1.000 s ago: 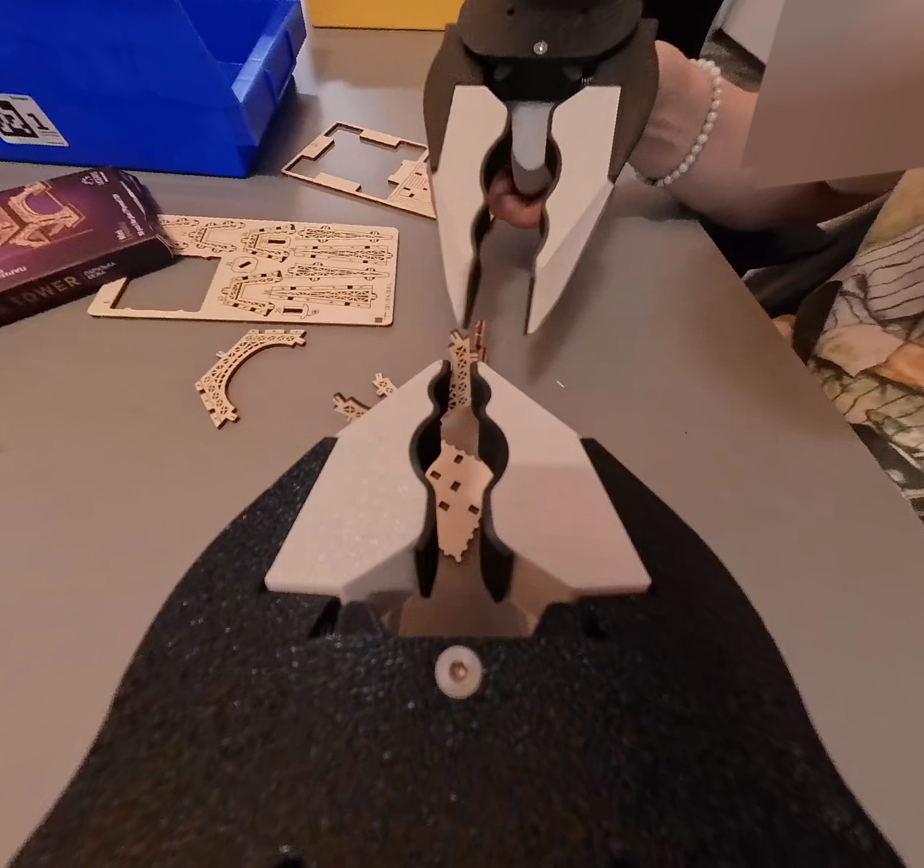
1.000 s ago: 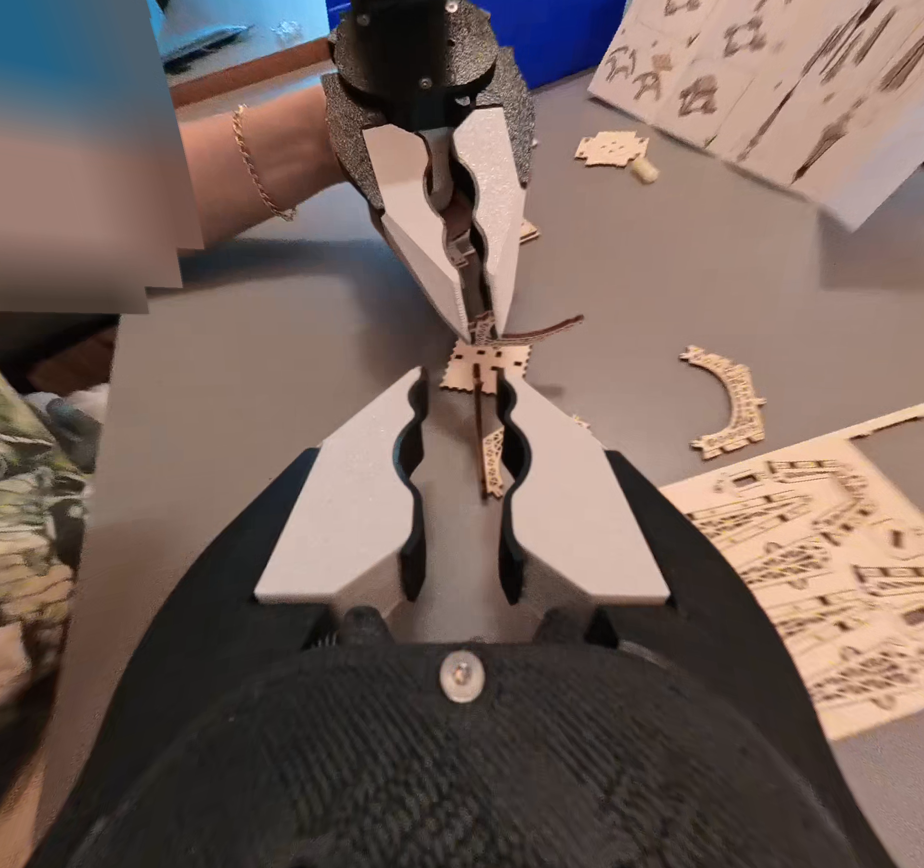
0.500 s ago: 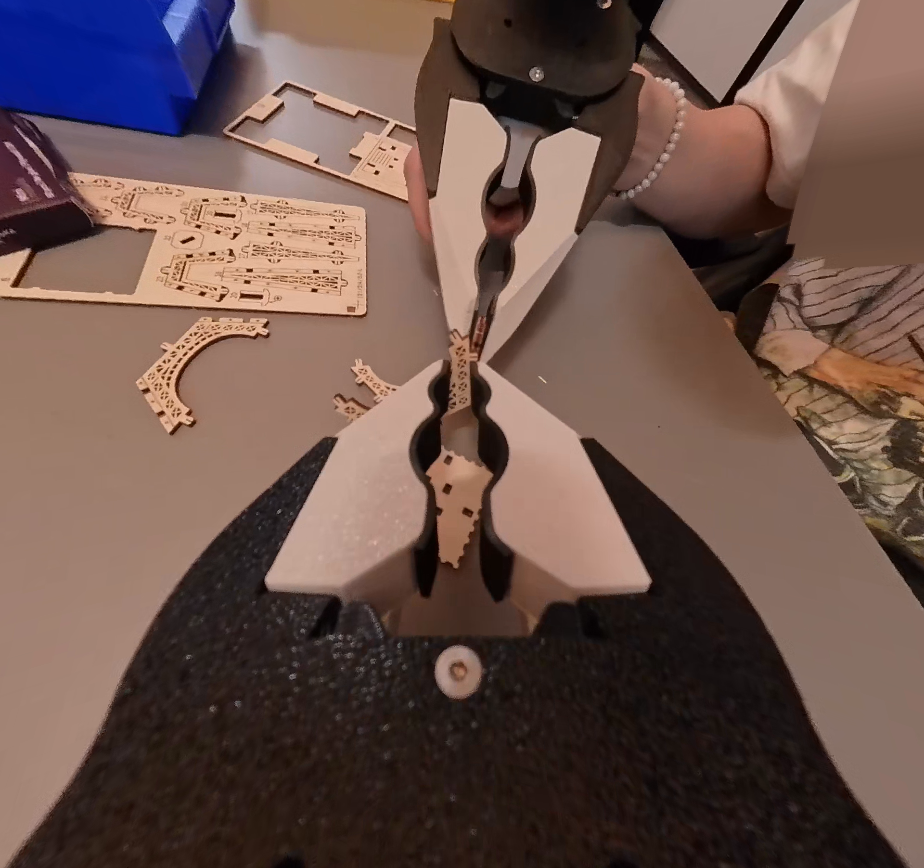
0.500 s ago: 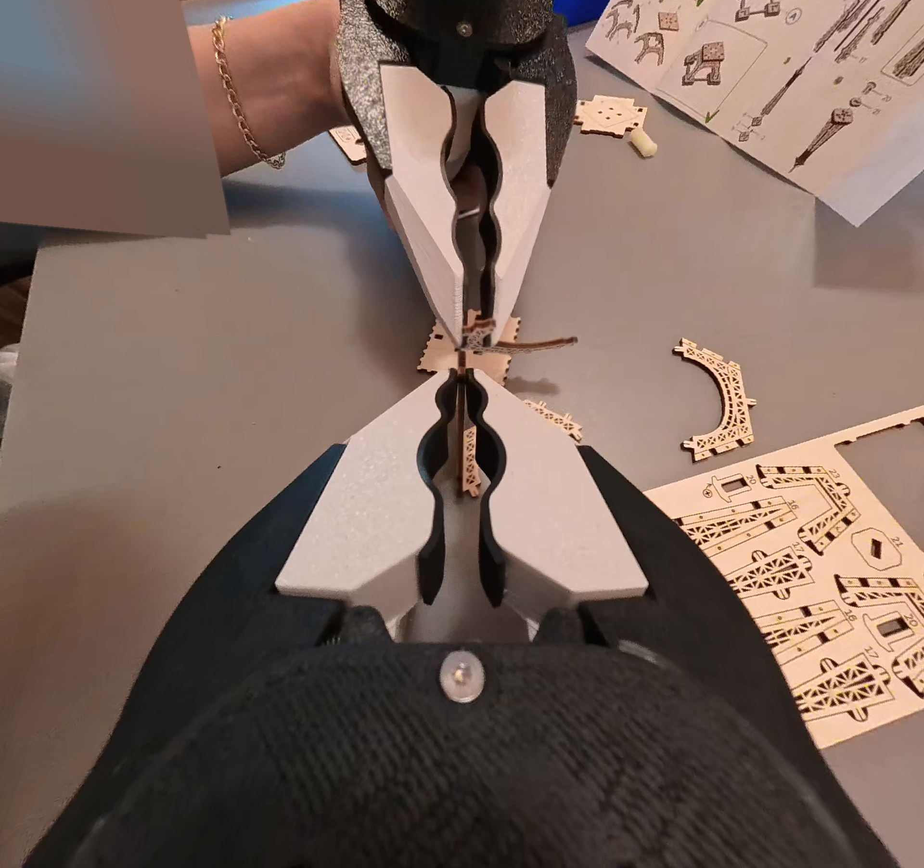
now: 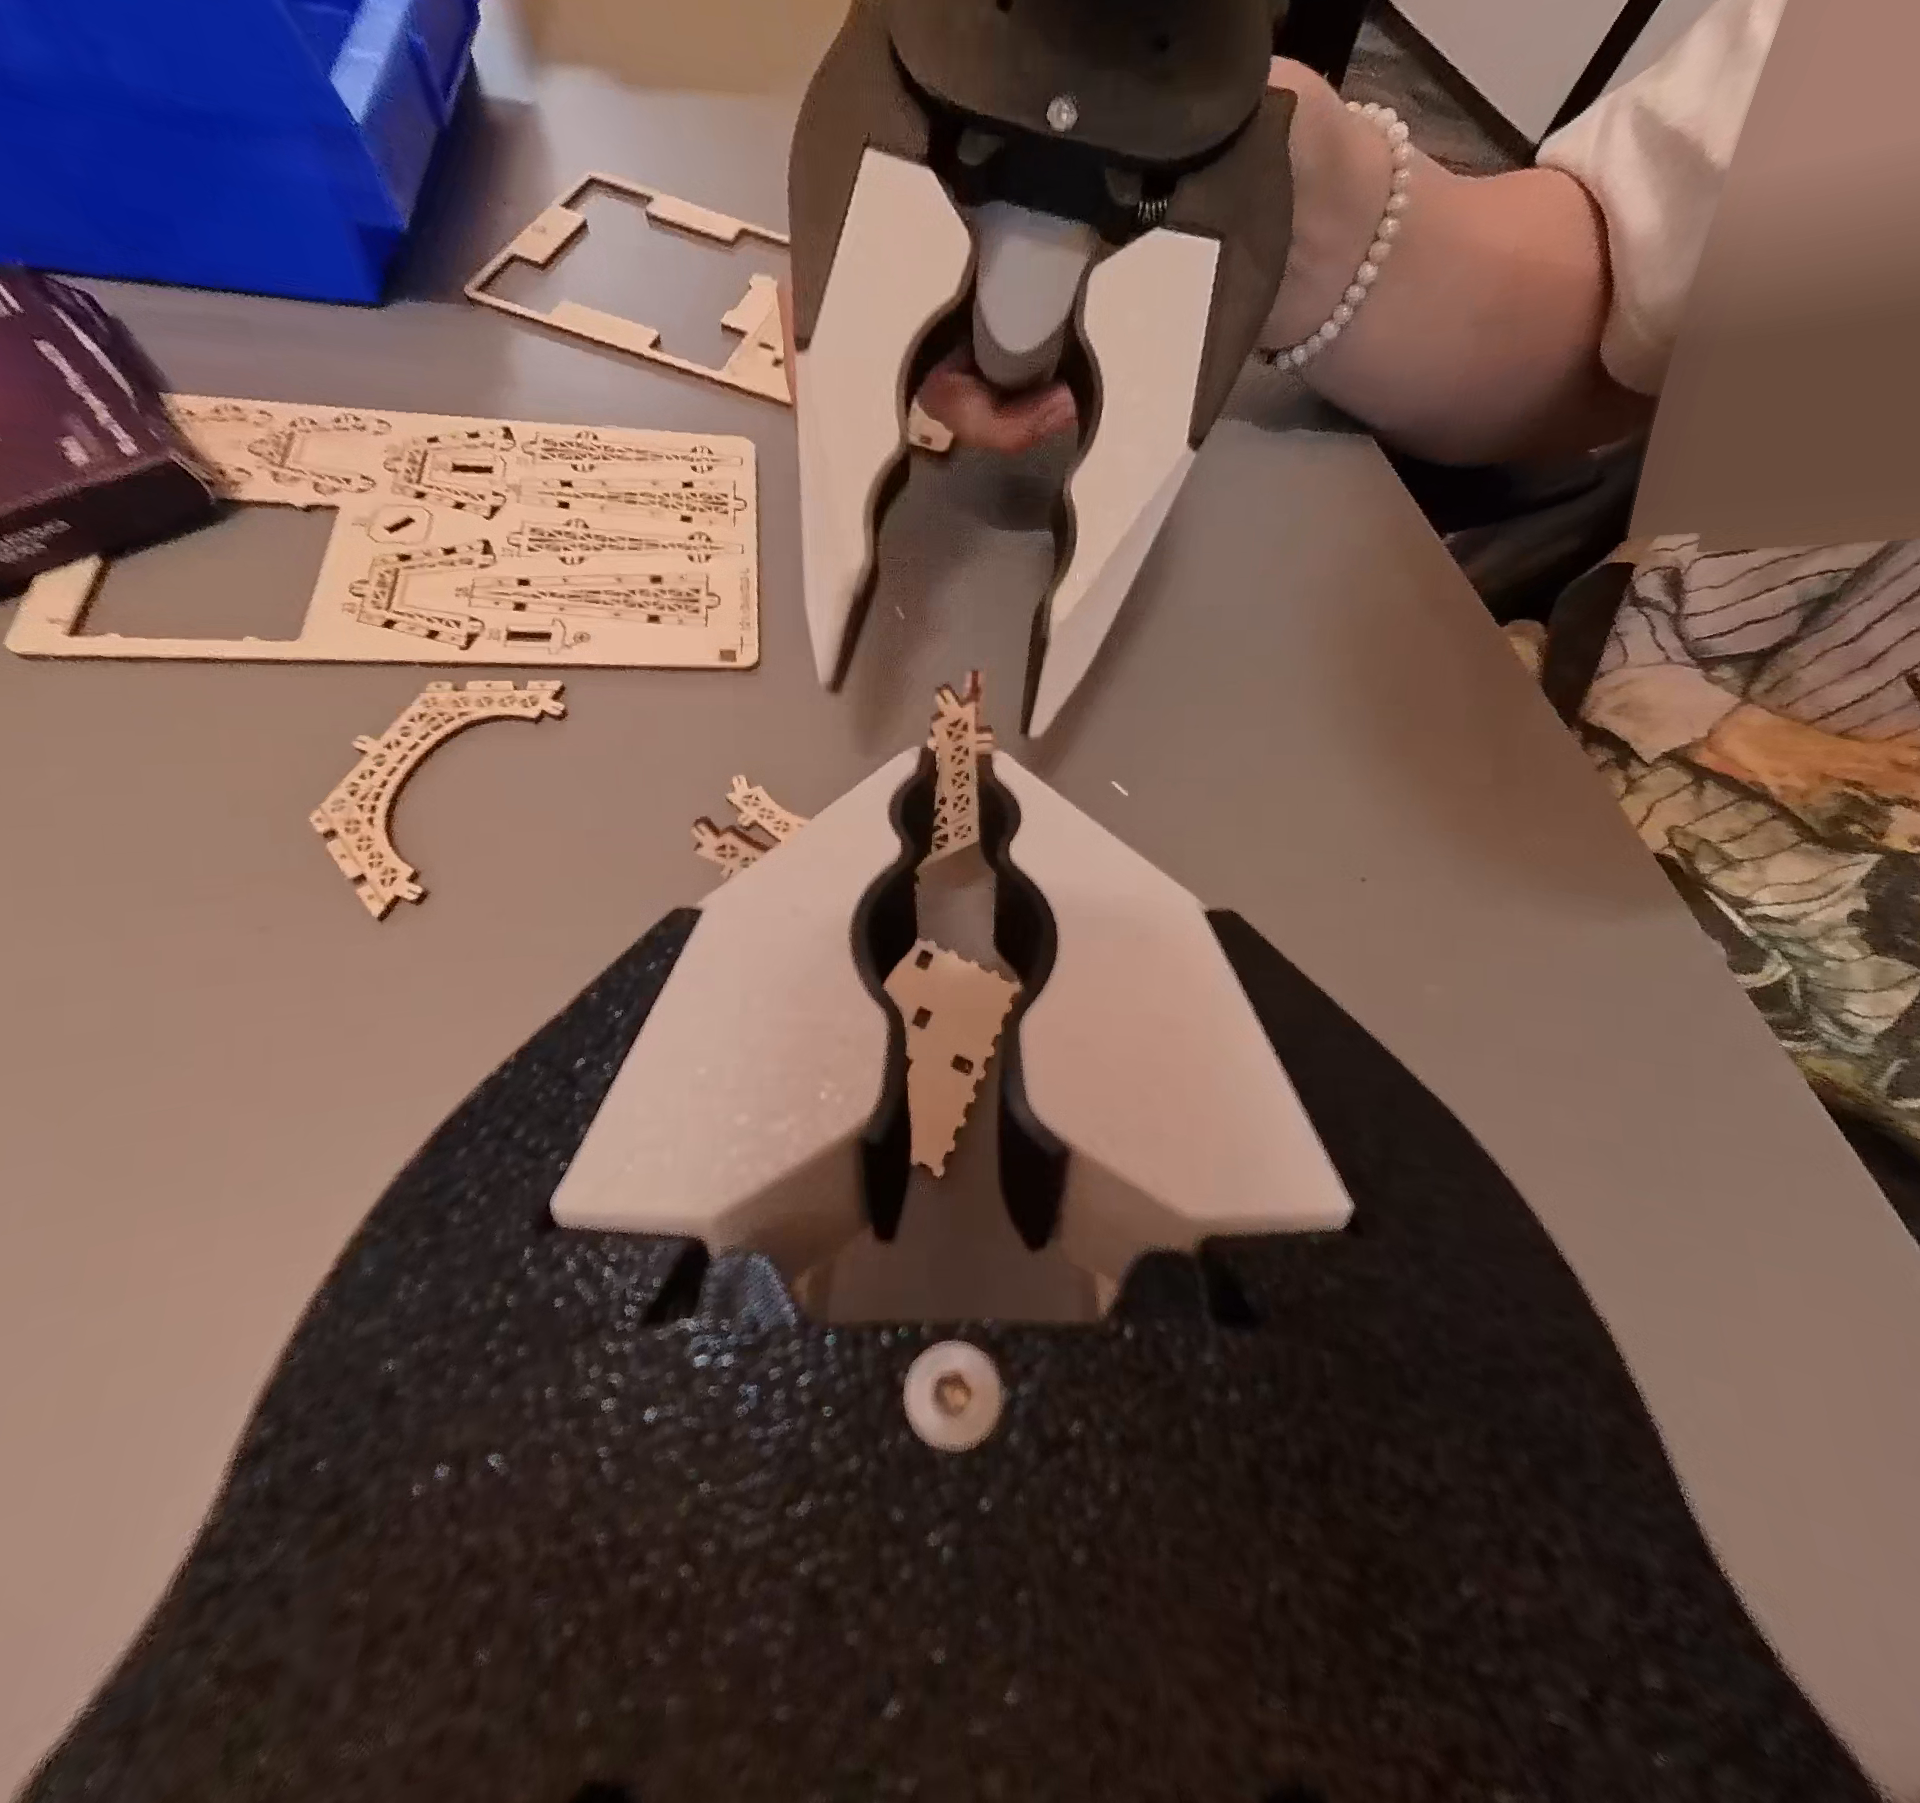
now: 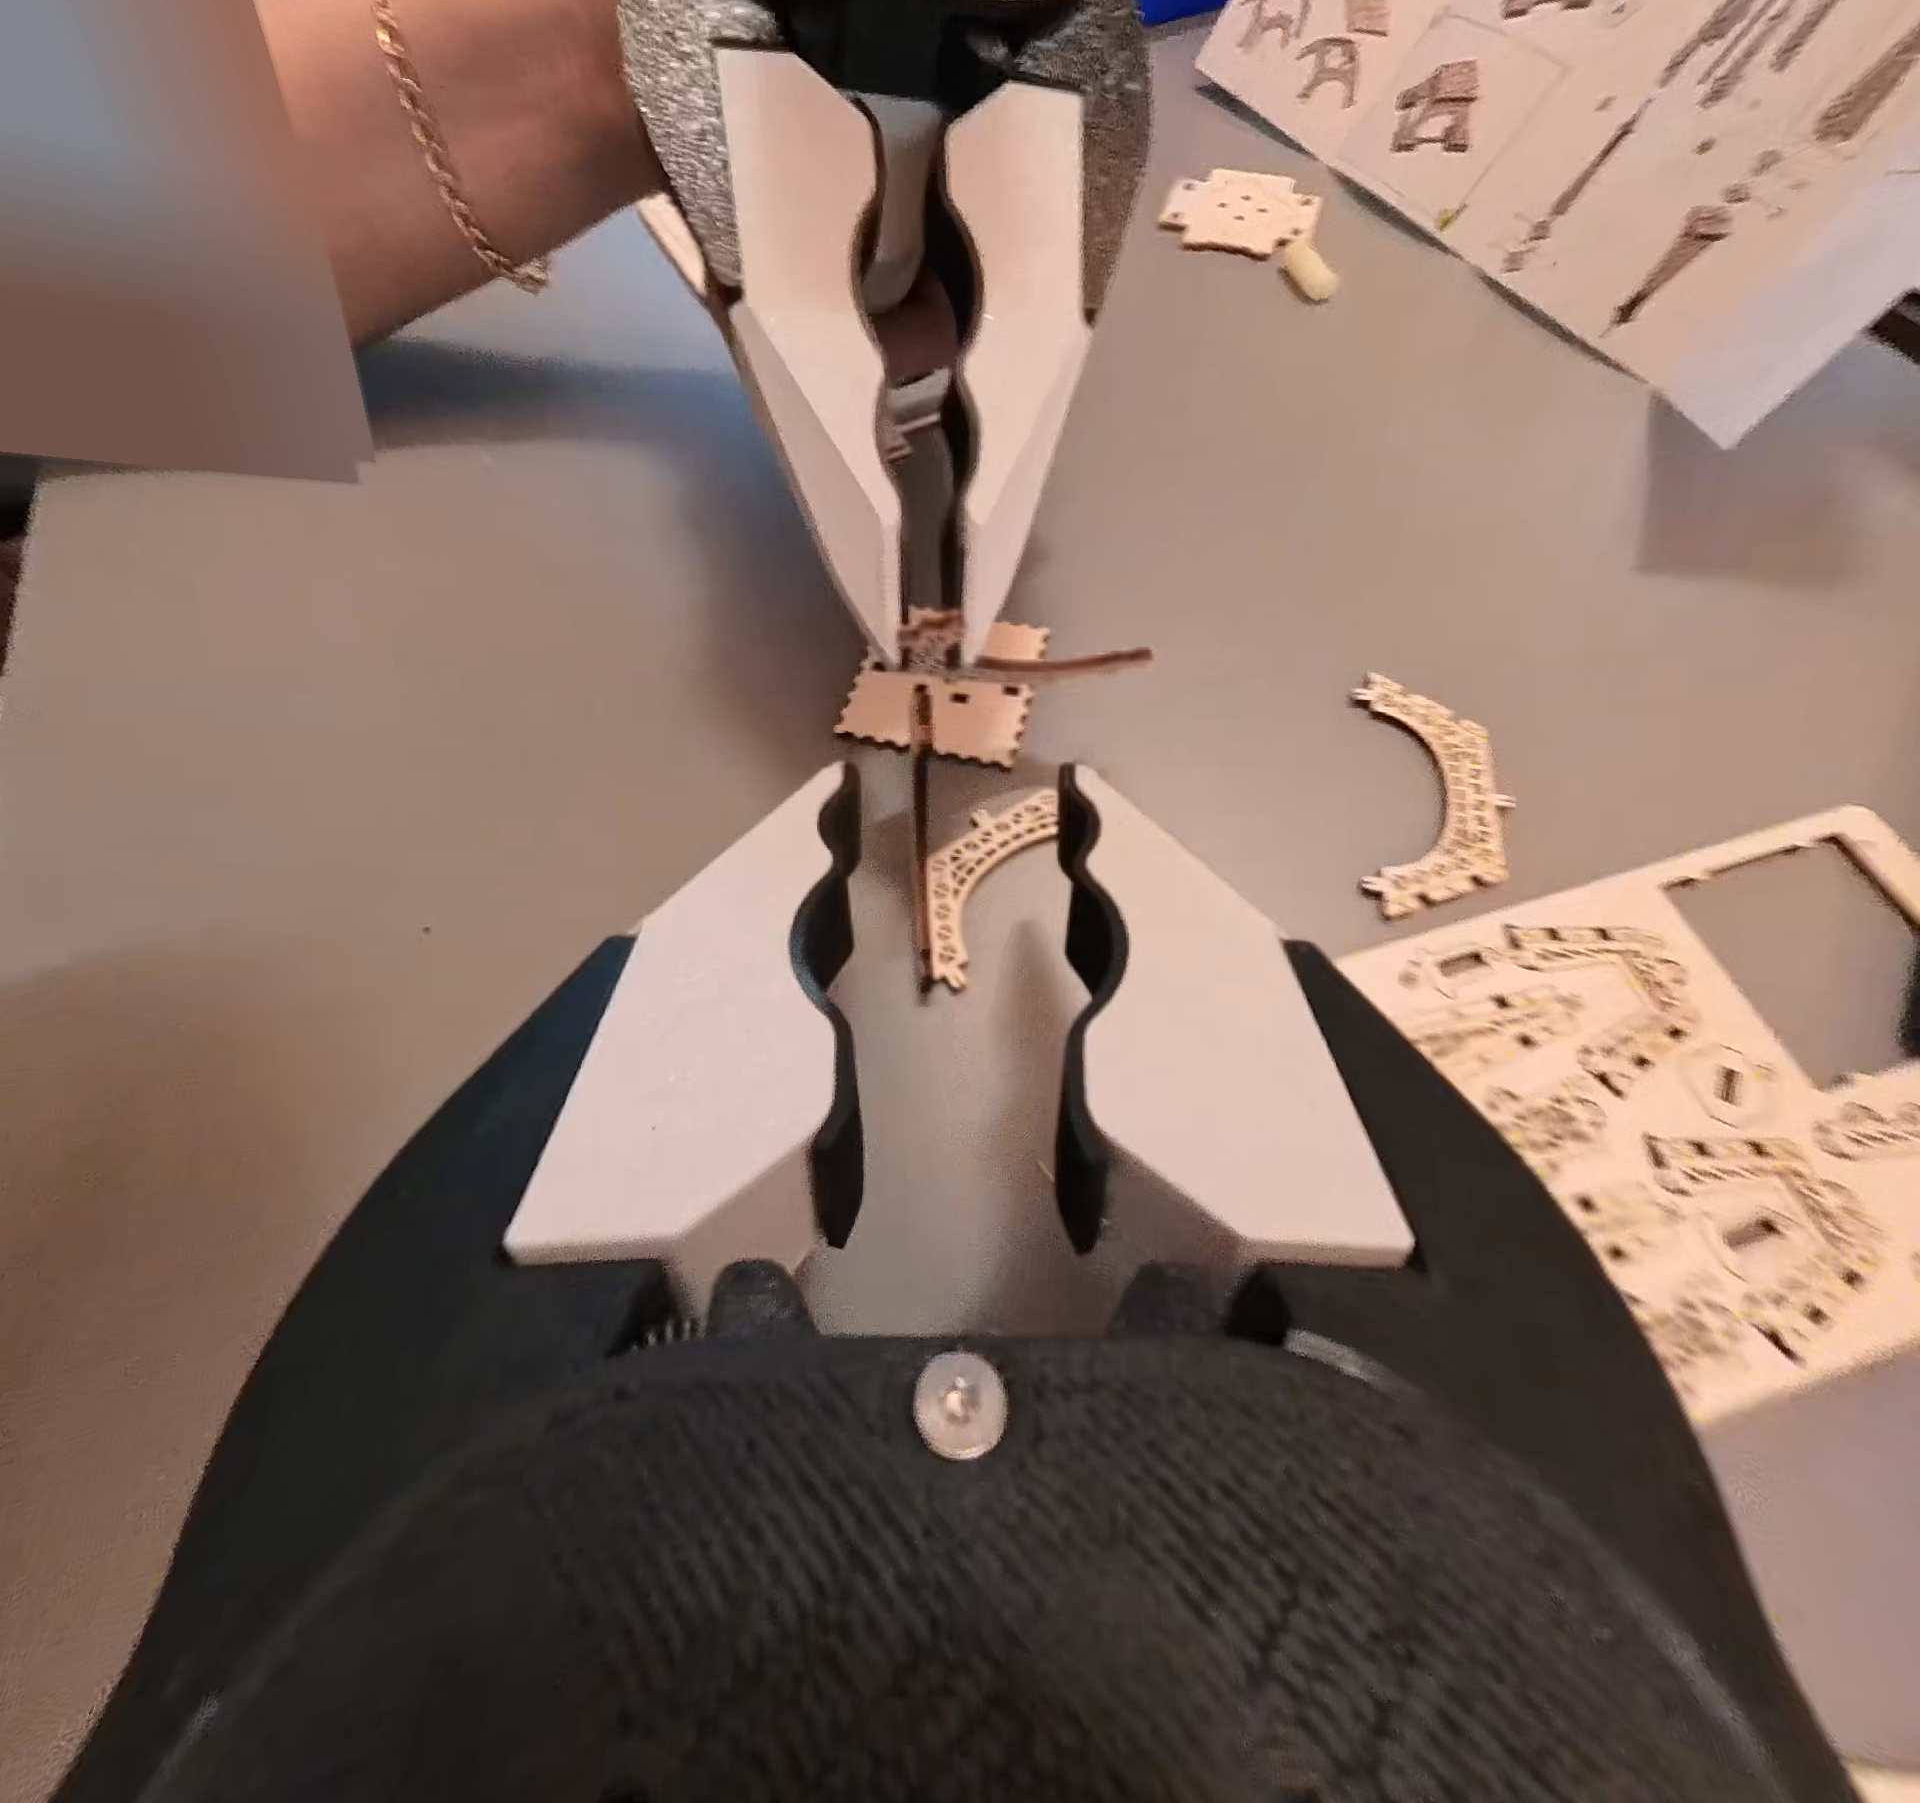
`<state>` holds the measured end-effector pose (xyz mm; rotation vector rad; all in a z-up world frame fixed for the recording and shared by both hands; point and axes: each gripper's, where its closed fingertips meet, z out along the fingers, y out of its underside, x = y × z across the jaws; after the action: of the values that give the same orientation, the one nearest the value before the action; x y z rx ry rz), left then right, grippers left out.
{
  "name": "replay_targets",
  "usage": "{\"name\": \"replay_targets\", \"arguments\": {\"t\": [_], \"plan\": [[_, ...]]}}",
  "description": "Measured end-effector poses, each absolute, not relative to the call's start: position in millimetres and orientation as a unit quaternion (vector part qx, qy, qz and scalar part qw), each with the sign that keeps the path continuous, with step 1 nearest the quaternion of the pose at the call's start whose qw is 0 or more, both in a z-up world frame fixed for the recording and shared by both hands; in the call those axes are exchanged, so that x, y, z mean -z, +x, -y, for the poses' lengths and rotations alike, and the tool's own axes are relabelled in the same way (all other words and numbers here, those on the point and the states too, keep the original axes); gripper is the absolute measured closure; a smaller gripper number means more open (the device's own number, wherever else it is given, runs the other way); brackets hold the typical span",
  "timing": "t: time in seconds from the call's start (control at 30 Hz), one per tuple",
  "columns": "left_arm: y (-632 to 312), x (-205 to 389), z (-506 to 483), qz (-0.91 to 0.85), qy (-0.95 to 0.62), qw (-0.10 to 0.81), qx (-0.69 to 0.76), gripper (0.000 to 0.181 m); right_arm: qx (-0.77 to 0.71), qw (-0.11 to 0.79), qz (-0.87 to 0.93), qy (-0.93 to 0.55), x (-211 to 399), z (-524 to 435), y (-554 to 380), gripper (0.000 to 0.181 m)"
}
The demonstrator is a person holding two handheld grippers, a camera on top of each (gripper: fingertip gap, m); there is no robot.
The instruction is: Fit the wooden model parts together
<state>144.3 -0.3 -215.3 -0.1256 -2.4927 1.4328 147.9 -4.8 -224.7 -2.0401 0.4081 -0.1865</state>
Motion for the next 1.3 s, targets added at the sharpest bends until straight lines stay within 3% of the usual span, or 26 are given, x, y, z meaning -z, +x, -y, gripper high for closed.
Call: {"name": "replay_targets", "arguments": {"t": [0.03, 0.17, 0.37, 0.77, 1.1, 1.3], "plan": [[145, 212, 1, 0.858, -0.045, 0.122, -0.497, 0.177, 0.090, 0.505, -0.172, -0.841, 219, 8, 150, 0.143], [147, 208, 3, 0.868, -0.064, 0.075, -0.486, 0.177, 0.096, 0.568, -0.197, -0.793, 181, 4, 154, 0.164], [149, 207, 7, 0.880, -0.093, 0.007, -0.467, 0.177, 0.034, 0.582, -0.270, -0.766, 178, 0, 154, 0.173], [164, 206, 10, 0.883, -0.089, -0.066, -0.456, 0.177, -0.004, 0.573, -0.331, -0.749, 188, 3, 161, 0.173], [164, 202, 11, 0.878, -0.098, -0.075, -0.463, 0.177, -0.005, 0.589, -0.319, -0.743, 188, -2, 162, 0.180], [154, 194, 6, 0.861, -0.099, -0.018, -0.498, 0.177, -0.034, 0.605, -0.301, -0.736, 185, -1, 157, 0.181]]}}
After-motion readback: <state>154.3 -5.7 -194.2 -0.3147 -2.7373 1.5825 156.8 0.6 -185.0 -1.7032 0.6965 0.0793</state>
